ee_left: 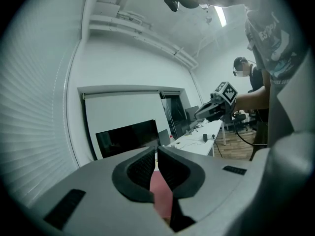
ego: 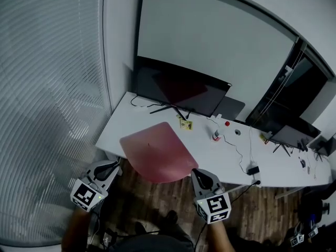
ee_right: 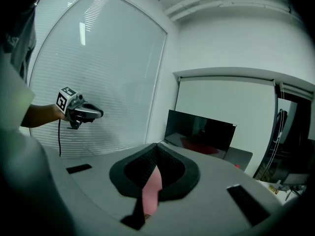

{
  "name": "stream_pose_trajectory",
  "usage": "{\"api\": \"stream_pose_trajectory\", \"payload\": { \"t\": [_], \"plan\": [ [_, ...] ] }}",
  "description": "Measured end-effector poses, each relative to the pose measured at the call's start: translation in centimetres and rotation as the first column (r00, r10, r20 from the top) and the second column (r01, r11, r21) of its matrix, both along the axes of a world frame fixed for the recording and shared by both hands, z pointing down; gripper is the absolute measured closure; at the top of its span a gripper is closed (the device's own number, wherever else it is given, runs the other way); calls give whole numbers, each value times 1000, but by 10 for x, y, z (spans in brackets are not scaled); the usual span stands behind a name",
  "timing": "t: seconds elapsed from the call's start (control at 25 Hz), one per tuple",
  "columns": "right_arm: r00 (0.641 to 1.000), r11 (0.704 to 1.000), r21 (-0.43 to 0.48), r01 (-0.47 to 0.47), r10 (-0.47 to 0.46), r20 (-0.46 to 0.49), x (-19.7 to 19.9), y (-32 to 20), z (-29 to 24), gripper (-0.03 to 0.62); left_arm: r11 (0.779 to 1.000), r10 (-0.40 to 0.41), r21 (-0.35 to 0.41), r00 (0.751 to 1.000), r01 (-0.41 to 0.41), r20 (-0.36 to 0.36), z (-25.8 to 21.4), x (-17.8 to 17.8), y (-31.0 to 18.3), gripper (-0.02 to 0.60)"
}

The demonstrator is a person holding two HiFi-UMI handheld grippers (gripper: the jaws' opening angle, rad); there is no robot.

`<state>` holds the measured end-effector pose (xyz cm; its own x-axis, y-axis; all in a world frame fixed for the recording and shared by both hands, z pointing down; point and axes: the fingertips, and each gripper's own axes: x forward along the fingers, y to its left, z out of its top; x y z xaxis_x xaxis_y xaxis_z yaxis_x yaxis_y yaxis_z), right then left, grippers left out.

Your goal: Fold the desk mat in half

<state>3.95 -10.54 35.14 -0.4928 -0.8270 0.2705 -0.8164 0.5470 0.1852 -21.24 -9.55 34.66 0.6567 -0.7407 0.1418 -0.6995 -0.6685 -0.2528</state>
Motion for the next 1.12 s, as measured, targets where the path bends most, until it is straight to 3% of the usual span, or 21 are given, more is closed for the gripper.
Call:
{"api": "stream_pose_trajectory", "payload": {
  "t": [0.2,0.4,0.8,1.12],
  "plan": [
    [999,1000,-6,27,-27,-26,0,-19,17,574,1000,-17,-17,1000,17,3,15,2,-15,551],
    [998,997,-47,61,-63,-32,-4,-40,46,574,1000,-18,8,992,17,128,48,5,-35,551],
    [987,986,-131,107,-121,-107,5,-78,126,574,995,-37,-80,972,57,233,128,7,-78,551],
    [969,972,-188,141,-175,-176,16,-96,188,574,989,-7,-135,926,62,376,199,13,-104,549]
  ]
}}
